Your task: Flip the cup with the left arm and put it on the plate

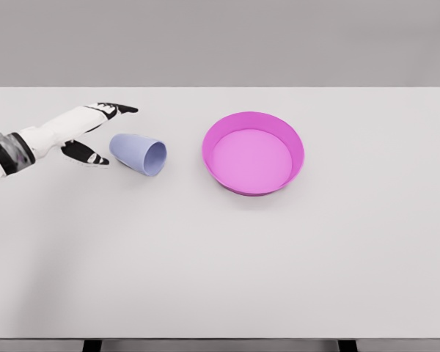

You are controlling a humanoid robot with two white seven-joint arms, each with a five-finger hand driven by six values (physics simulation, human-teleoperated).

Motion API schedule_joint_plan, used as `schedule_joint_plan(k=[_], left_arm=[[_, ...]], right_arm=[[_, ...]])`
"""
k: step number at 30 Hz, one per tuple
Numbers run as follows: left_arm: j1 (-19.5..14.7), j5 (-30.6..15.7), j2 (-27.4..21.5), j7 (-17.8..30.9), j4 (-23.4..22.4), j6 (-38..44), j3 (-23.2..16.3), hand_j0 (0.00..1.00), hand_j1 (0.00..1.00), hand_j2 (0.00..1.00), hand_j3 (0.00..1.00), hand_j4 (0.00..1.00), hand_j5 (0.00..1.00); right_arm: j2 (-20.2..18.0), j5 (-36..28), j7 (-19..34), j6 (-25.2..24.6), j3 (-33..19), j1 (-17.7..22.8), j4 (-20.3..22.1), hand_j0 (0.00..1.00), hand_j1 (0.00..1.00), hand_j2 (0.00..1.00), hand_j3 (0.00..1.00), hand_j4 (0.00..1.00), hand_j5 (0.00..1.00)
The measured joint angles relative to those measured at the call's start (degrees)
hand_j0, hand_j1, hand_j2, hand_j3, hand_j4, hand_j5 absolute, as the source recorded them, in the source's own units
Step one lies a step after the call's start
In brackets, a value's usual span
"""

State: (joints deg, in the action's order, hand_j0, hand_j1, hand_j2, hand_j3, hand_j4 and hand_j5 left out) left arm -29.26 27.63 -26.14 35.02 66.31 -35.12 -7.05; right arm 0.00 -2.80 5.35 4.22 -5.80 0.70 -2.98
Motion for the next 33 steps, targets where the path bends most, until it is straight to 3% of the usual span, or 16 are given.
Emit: schedule_joint_plan(k=[6, 12, 24, 33], left_arm=[[-4.9, 2.8, 0.7, 0.0, -6.0, 0.0, -2.6, 1.0, 1.0, 1.0, 1.0, 1.0, 1.0], [-6.2, 3.3, 0.8, 0.0, -9.9, 0.0, -5.2, 1.0, 1.0, 1.0, 1.0, 1.0, 1.0], [-7.1, 3.2, 1.0, 0.0, -9.9, 0.0, -10.0, 1.0, 1.0, 1.0, 1.0, 1.0, 1.0], [-6.8, 3.2, 0.3, 0.0, -7.1, 0.0, -10.5, 1.0, 1.0, 1.0, 1.0, 1.0, 1.0]], right_arm=[[0.0, 0.0, 0.0, 0.0, 0.0, 0.0, 0.0, 1.0, 1.0, 1.0, 1.0, 1.0, 1.0], [0.0, 0.0, 0.0, 0.0, 0.0, 0.0, 0.0, 1.0, 1.0, 1.0, 1.0, 1.0, 1.0], [0.0, 0.0, 0.0, 0.0, 0.0, -0.1, 0.0, 1.0, 1.0, 1.0, 1.0, 1.0, 1.0], [0.0, 0.0, 0.0, 0.0, 0.0, 0.0, 0.0, 1.0, 1.0, 1.0, 1.0, 1.0, 1.0]])
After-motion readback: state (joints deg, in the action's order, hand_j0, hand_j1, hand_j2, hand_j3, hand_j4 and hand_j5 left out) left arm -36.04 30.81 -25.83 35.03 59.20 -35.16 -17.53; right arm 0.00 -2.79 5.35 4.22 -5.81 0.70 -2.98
